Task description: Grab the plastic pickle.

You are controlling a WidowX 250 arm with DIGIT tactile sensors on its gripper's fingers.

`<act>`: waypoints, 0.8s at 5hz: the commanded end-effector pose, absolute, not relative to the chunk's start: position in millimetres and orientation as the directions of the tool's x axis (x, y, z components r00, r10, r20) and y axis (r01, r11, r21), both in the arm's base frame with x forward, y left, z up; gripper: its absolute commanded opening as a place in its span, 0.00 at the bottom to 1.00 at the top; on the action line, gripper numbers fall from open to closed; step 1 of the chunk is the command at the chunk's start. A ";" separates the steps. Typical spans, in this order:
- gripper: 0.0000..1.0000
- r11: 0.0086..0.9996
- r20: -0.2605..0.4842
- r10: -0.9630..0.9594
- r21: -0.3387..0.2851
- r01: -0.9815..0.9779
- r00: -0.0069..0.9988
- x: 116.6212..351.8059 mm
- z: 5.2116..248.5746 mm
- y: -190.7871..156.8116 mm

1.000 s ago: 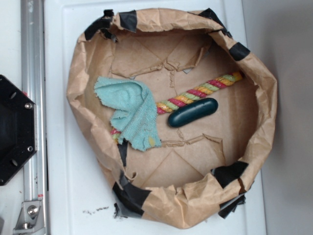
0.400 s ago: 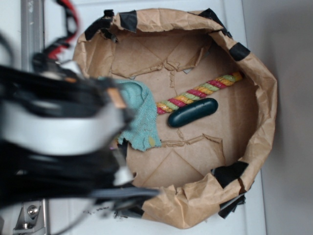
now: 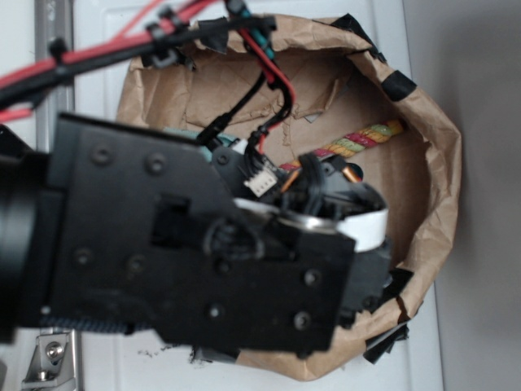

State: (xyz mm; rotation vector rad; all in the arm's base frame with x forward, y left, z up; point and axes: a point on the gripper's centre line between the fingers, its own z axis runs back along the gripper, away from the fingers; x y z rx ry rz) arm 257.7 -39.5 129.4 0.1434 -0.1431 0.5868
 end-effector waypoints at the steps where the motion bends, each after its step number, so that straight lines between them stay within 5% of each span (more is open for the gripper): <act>1: 1.00 0.821 0.217 0.548 0.048 -0.569 0.808 265.1 145.6 -30.3; 2: 1.00 0.821 0.217 0.548 0.048 -0.569 0.808 265.1 145.6 -30.3; 4: 1.00 0.864 0.214 0.493 -0.011 -0.503 0.843 288.2 76.7 -18.6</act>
